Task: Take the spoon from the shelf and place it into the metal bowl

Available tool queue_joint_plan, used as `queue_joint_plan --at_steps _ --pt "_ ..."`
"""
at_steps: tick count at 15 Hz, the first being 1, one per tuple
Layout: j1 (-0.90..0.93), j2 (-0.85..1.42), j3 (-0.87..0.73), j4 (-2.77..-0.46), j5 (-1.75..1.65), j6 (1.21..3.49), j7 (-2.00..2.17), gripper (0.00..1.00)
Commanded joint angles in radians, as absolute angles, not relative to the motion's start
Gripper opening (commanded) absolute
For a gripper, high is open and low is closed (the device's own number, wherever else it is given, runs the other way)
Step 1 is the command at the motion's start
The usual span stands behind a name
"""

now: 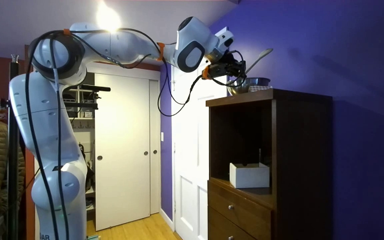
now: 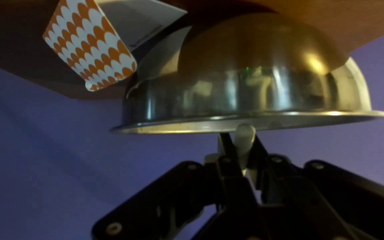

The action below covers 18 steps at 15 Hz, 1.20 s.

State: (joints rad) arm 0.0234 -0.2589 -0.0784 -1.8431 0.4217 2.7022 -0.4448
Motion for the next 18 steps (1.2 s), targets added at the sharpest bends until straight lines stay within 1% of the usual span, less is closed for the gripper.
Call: queue_joint_plan --at_steps 1,10,11,12,13,18 --pt "0.012 -0.215 -0.078 -1.785 0.405 2.671 -0.411 0.04" --pt "0.027 -0.251 -0.111 -1.783 0.32 2.574 -0.38 0.04" --pt "0.027 -0.252 -0.112 -1.781 0.318 2.563 -0.377 0.39" --pt "0.028 -0.254 -0.112 -1.782 0.318 2.555 -0.377 0.41" --pt "0.029 -0.257 -0.113 -1.782 0.32 2.549 -0.376 0.47" --pt "0.029 -0.257 -0.114 -1.776 0.322 2.539 -0.367 0.82"
